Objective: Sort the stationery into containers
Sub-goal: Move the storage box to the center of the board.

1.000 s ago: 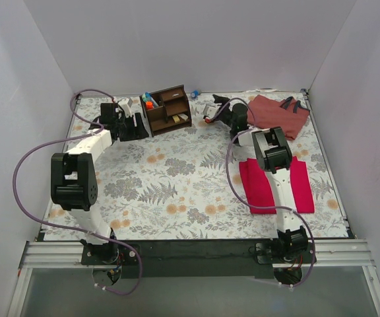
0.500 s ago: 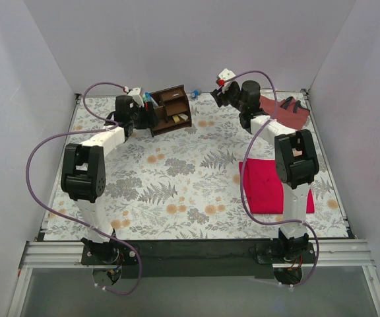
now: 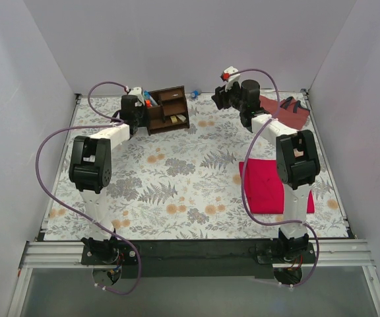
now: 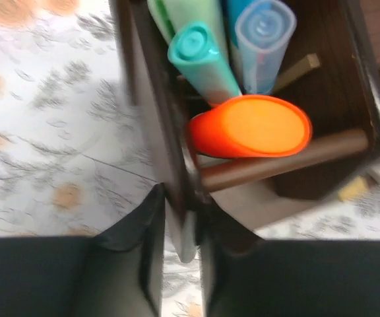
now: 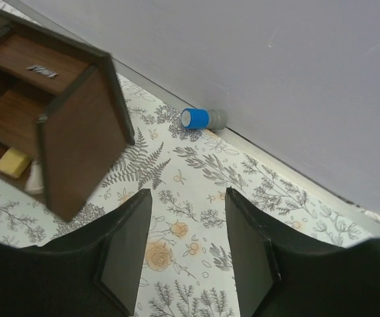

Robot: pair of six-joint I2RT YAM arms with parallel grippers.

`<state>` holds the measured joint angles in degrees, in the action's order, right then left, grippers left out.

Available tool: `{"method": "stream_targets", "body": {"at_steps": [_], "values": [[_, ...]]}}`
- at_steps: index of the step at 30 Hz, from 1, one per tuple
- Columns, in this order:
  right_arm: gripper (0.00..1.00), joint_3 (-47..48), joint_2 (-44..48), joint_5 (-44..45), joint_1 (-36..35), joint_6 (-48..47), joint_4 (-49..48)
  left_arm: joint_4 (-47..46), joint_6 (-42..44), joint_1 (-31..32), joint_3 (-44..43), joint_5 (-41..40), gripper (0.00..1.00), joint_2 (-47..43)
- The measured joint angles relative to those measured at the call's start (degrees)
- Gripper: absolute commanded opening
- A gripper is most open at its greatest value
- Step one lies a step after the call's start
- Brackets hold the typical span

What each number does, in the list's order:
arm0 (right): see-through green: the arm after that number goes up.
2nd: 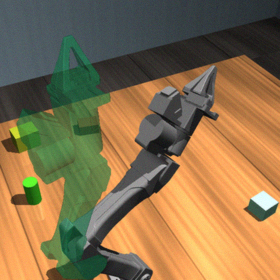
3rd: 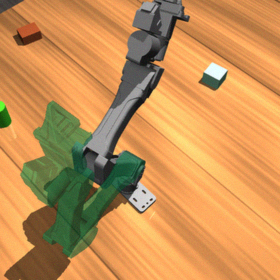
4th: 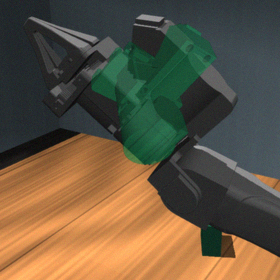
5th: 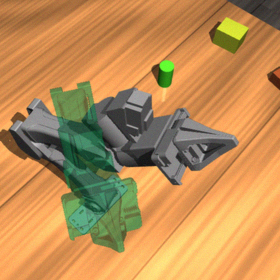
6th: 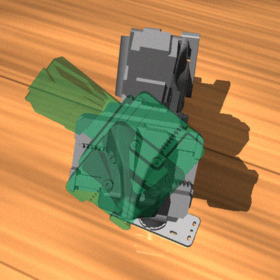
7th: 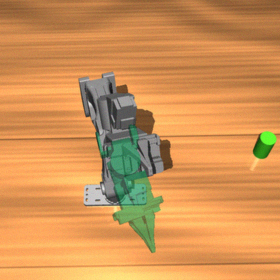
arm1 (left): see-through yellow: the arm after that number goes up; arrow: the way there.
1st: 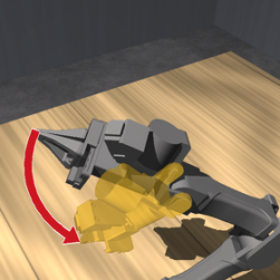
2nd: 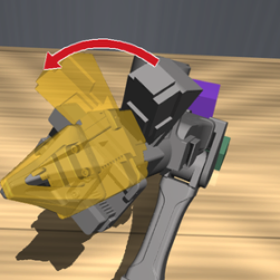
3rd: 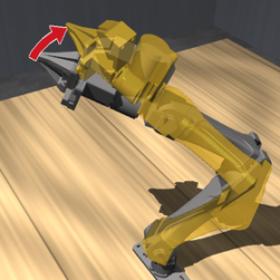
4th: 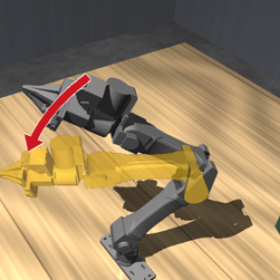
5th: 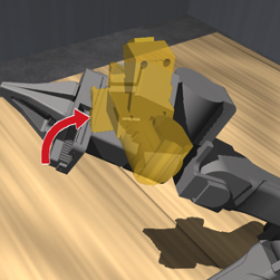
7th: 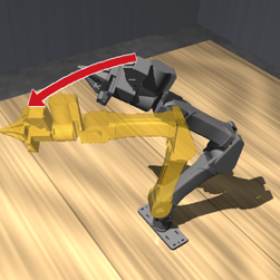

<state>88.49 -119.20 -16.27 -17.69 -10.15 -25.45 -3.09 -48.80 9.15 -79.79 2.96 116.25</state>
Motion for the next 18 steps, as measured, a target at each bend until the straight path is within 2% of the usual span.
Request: {"method": "stream_targets", "body": {"at_steps": [1, 3, 4, 9, 18], "values": [[0.55, 0.74, -0.37, 0.31, 0.09, 1.53, 0.61, -0.35, 0.94, 0.09, -0.35, -1.38, 0.0, 0.33], [0.54, 2.49, -1.44, 0.76, 0.42, 4.17, 1.75, -0.96, 1.62, 0.02, -1.75, -3.69, 0.0, 1.55], [0.54, 3.21, -2.05, 1.01, 0.61, 5.4, 1.9, -1.03, 2.54, -0.57, -2.36, -1.84, 0.0, 2.12], [0.53, 4.17, -4.72, 1.44, 1.53, 9.55, 2.75, -1.33, 2.84, -0.31, -8.24, -2.82, 0.0, 6.51], [0.53, 6.71, -9.01, 2.01, 2.27, 12.79, 5.18, -0.96, 2.32, -0.46, -17.94, -3.48, 0.0, 13.4]]}}
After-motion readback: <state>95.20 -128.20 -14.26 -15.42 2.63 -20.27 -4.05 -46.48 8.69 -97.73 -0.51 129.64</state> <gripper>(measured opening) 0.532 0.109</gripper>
